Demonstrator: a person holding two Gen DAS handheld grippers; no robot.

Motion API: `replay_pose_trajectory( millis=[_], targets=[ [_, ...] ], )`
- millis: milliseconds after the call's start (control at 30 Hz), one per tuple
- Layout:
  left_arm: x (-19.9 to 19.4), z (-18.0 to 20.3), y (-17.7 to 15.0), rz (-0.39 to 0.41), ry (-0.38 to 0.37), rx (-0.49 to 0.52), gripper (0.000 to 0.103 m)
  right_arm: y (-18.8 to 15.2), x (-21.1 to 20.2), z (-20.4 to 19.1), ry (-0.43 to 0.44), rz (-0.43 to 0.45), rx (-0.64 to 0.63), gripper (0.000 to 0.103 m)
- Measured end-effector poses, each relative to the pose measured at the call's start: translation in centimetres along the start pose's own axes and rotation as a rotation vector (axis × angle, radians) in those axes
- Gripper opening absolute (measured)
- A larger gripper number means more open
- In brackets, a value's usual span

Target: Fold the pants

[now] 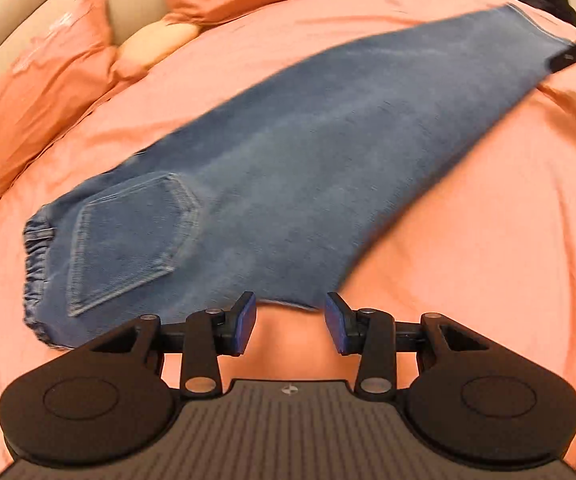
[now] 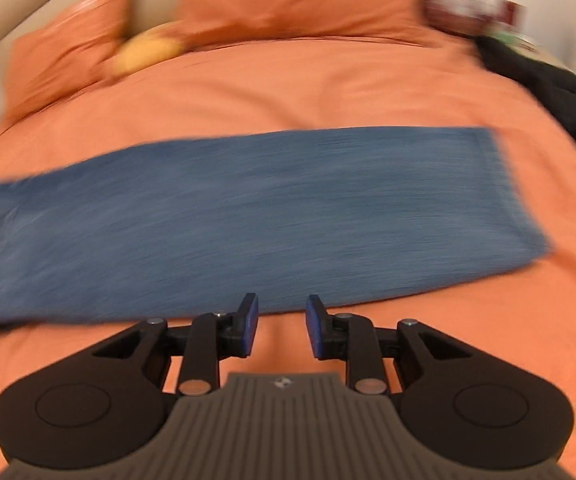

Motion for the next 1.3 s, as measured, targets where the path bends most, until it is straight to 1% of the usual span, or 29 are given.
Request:
replay_pose_trajectory(
  millis=[100, 167, 233, 300, 367, 400, 433, 467, 533, 567, 600, 667, 700, 733, 767, 833, 900, 967, 1000, 1067, 1133, 1200, 1300],
  targets=[
    [1.6, 0.4, -0.7, 0.006, -0.044, -0.099, 0.048, -2.0, 0.8, -4.6, 0.050, -0.030, -0.101, 0.022],
    [2.4, 0.5, -1.0, 0.020, -0.053, -0.187, 0.048, -3.1, 1.3, -7.0, 0.070, -0.050, -0.145, 0.026],
    [3.2, -0.1, -1.1, 0.038, -0.074, -0.314, 0.049, -4.2, 1.5, -9.0, 0.085, -0.062, -0.182, 0.029],
    [3.7, -0.9, -1.1, 0.040, -0.098, -0.452, 0.053, -4.9, 1.9, -10.6, 0.087, -0.072, -0.223, 0.031],
    [3.9, -1.8, -0.9, 0.054, -0.095, -0.544, 0.052, -5.2, 2.5, -11.6, 0.072, -0.083, -0.261, 0.033],
    [4.0, -2.3, -0.8, 0.056, -0.088, -0.582, 0.046, -5.3, 2.7, -11.8, 0.060, -0.087, -0.274, 0.033],
    [3.9, -2.9, -0.7, 0.062, -0.098, -0.617, 0.043, -5.2, 3.0, -11.8, 0.051, -0.092, -0.284, 0.033],
    [3.9, -3.4, -0.5, 0.065, -0.106, -0.640, 0.037, -5.2, 3.1, -12.0, 0.048, -0.097, -0.288, 0.033],
    [3.4, -4.1, 0.4, 0.070, -0.092, -0.627, 0.029, -5.2, 3.0, -12.0, 0.049, -0.105, -0.287, 0.033],
    [2.8, -4.3, 1.1, 0.073, -0.072, -0.600, 0.023, -5.1, 2.9, -12.1, 0.057, -0.103, -0.291, 0.033],
    [2.3, -4.4, 1.8, 0.060, -0.054, -0.556, 0.020, -4.9, 3.2, -12.6, 0.075, -0.102, -0.302, 0.033],
    [1.8, -4.3, 3.1, 0.006, -0.027, -0.444, 0.018, -5.0, 3.2, -13.8, 0.134, -0.099, -0.351, 0.035],
    [1.8, -4.3, 3.6, -0.025, -0.032, -0.399, 0.018, -5.2, 3.1, -14.6, 0.162, -0.092, -0.391, 0.036],
    [1.9, -4.4, 3.8, -0.058, -0.051, -0.365, 0.018, -5.4, 2.9, -15.6, 0.190, -0.084, -0.438, 0.040],
    [2.4, -4.5, 3.9, -0.100, -0.081, -0.334, 0.017, -5.6, 3.0, -16.5, 0.213, -0.076, -0.486, 0.046],
    [3.6, -4.8, 3.6, -0.164, -0.143, -0.328, 0.017, -6.0, 3.5, -18.4, 0.239, -0.067, -0.554, 0.048],
    [4.7, -4.9, 3.1, -0.205, -0.186, -0.328, 0.017, -6.1, 4.4, -19.9, 0.256, -0.077, -0.596, 0.040],
    [5.8, -4.8, 2.7, -0.232, -0.210, -0.338, 0.017, -5.9, 5.7, -20.8, 0.250, -0.100, -0.606, 0.014],
    [6.3, -4.6, 2.4, -0.246, -0.222, -0.341, 0.017, -5.7, 6.3, -21.1, 0.246, -0.112, -0.599, 0.011],
    [7.7, -4.7, 2.2, -0.269, -0.247, -0.350, 0.018, -4.9, 7.2, -21.4, 0.244, -0.116, -0.567, 0.009],
    [8.5, -4.6, 2.0, -0.289, -0.272, -0.349, 0.018, -3.9, 7.8, -21.6, 0.227, -0.086, -0.526, 0.008],
    [8.6, -4.8, 2.2, -0.292, -0.279, -0.342, 0.018, -3.0, 8.3, -21.5, 0.203, -0.068, -0.489, 0.008],
    [8.0, -5.4, 2.8, -0.292, -0.294, -0.333, 0.018, -2.3, 8.7, -21.3, 0.211, -0.094, -0.449, 0.008]
  ],
)
Point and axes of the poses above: each gripper's, at about its wrist camera, not at the fingertips, and x roughly the way its jaws point, z to its right, y to its top, the point moved 3 cm from there along x, roughly the way its jaws point, and after that the axes turned 9 degrees about x, right-handed, at the moved point
